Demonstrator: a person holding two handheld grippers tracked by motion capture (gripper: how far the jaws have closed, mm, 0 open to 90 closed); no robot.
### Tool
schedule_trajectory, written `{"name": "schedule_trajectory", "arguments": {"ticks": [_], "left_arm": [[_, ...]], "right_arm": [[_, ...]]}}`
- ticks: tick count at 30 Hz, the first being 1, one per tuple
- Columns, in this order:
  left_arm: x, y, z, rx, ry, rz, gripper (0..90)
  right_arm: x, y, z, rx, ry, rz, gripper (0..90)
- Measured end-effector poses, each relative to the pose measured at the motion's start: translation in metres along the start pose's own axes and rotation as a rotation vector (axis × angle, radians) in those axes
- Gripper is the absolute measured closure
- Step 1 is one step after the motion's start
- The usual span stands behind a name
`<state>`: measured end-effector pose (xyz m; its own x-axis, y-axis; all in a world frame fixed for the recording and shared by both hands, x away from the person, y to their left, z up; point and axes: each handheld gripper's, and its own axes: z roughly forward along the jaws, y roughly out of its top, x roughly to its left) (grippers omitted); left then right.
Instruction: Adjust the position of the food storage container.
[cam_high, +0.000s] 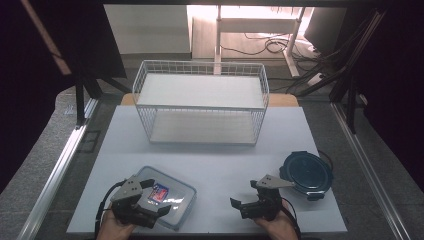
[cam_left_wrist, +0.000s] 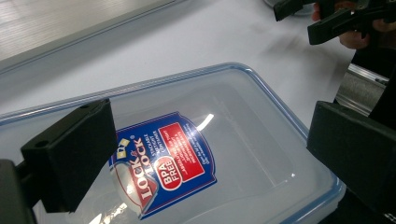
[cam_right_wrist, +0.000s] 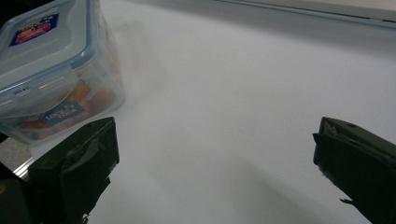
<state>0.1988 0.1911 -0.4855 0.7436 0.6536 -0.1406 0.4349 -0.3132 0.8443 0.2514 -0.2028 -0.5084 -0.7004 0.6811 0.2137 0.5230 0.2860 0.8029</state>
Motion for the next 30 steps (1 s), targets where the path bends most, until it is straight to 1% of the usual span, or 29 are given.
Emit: {"name": "schedule_trajectory", "arguments": {"ticks": [1, 3, 5, 7, 8, 9, 12, 14, 15, 16, 17, 19, 20, 22, 23, 24, 25, 26, 27, 28, 29, 30], "left_arm": [[0.0, 0.0, 0.0, 0.0, 0.0, 0.0, 1.7], [0.002, -0.001, -0.001, -0.015, -0.009, -0.009, 2.3], [0.003, -0.001, 0.0, -0.017, -0.011, -0.015, 2.7], [0.004, -0.001, 0.001, -0.009, -0.003, -0.008, 3.1], [0.003, -0.001, 0.002, -0.005, 0.002, -0.003, 3.1], [0.003, -0.001, 0.002, -0.005, 0.002, -0.003, 3.1], [0.003, -0.001, 0.003, 0.012, 0.015, 0.002, 3.0], [0.004, -0.001, 0.003, 0.015, 0.023, -0.007, 2.9], [0.004, -0.001, 0.003, 0.015, 0.023, -0.007, 2.9], [0.007, -0.001, 0.0, 0.012, 0.025, -0.025, 2.9], [0.007, -0.001, 0.0, 0.012, 0.025, -0.025, 3.1], [0.013, -0.001, -0.009, -0.01, 0.047, -0.048, 4.2], [0.016, -0.002, -0.013, -0.018, 0.062, -0.055, 6.6], [0.022, -0.003, -0.024, -0.042, 0.089, -0.07, 14.3], [0.022, -0.003, -0.024, -0.042, 0.089, -0.07, 18.1], [0.03, -0.006, -0.036, -0.059, 0.103, -0.09, 25.9], [0.035, -0.009, -0.042, -0.069, 0.116, -0.111, 30.3], [0.039, -0.011, -0.045, -0.073, 0.129, -0.124, 35.5], [0.039, -0.011, -0.045, -0.073, 0.129, -0.124, 40.3], [0.049, -0.017, -0.054, -0.076, 0.151, -0.154, 46.4], [0.054, -0.021, -0.057, -0.076, 0.164, -0.175, 50.1], [0.054, -0.021, -0.057, -0.076, 0.164, -0.175, 56.5]], "right_arm": [[0.0, 0.0, 0.0, 0.0, 0.0, 0.0, 0.0], [-0.004, 0.0, -0.002, -0.015, -0.015, 0.023, 0.0], [-0.005, 0.0, -0.003, -0.02, -0.015, 0.031, 0.0], [-0.008, 0.001, -0.007, -0.037, -0.028, 0.048, 0.0], [-0.01, 0.002, -0.009, -0.05, -0.027, 0.053, 0.0], [-0.01, 0.002, -0.009, -0.052, -0.027, 0.053, 0.0], [-0.011, 0.002, -0.009, -0.043, -0.022, 0.054, 0.0], [-0.011, 0.001, -0.008, -0.024, -0.012, 0.049, 0.0], [-0.011, 0.001, -0.008, -0.024, -0.012, 0.049, 0.0], [-0.01, 0.001, -0.006, -0.006, 0.0, 0.05, 0.0], [-0.01, 0.001, -0.006, -0.006, 0.0, 0.05, 0.0], [-0.009, 0.001, -0.006, 0.006, 0.006, 0.054, 0.0], [-0.009, 0.001, -0.006, 0.007, 0.009, 0.057, 0.0], [-0.009, 0.001, -0.007, 0.009, 0.012, 0.067, 0.0], [-0.009, 0.001, -0.007, 0.011, 0.013, 0.07, 0.0], [-0.009, 0.001, -0.006, 0.015, 0.013, 0.071, 0.0], [-0.009, 0.001, -0.006, 0.022, 0.012, 0.071, 0.0], [-0.008, 0.001, -0.005, 0.031, 0.009, 0.067, 1.3], [-0.008, 0.001, -0.005, 0.031, 0.009, 0.067, 1.3], [-0.007, 0.002, -0.004, 0.035, 0.008, 0.06, 3.8], [-0.006, 0.002, -0.005, 0.038, 0.01, 0.055, 5.3], [-0.006, 0.002, -0.005, 0.038, 0.01, 0.055, 5.3]]}}
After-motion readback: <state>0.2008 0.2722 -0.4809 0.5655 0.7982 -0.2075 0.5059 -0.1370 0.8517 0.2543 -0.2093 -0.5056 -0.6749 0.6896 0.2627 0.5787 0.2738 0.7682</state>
